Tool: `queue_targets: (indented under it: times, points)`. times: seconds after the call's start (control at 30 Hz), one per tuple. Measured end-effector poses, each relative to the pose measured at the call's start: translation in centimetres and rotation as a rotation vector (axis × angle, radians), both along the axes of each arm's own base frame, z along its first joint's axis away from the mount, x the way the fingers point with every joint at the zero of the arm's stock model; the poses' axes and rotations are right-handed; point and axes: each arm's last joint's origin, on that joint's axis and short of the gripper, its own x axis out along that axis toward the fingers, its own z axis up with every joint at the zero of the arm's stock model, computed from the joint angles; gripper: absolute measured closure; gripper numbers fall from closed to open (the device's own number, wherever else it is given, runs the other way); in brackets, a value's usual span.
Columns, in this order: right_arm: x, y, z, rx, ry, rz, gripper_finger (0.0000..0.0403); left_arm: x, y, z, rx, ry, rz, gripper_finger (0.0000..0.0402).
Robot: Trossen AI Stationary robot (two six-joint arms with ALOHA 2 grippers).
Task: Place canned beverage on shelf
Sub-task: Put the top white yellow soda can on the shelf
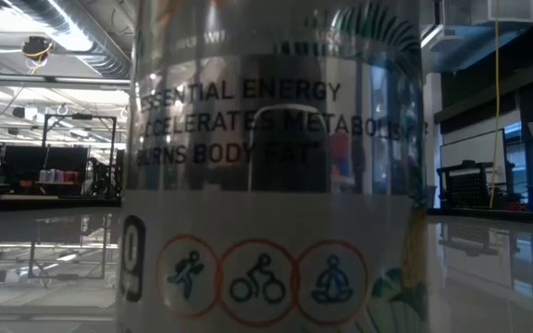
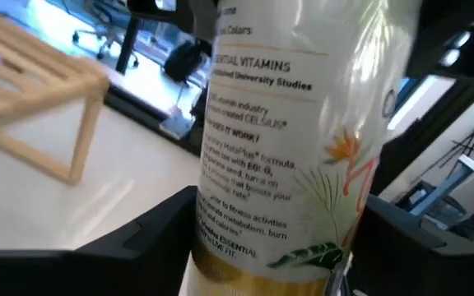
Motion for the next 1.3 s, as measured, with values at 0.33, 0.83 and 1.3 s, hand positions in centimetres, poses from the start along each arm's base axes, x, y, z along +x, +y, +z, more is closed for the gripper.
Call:
queue_targets:
  times: [0.33,0.83,1.3]
  points:
    - [-2.7,-4.6,1.7,-0.128,0.055,-0.081,0.0176,-4.9,1.0,4.5,0.01,0.038,-0.08,0.0103]
    - [-2.9,-14.7,4.0,-0.333,0.191,-0.213,0.0176,-12.2,4.0,8.2,0.005,0.087,-0.119,0.0102]
    - [-1.1,-22.3,2.7,-0.394,0.203,-0.025,0.0176,-13.0,5.5,8.9,0.04,0.046,-0.025,0.0101]
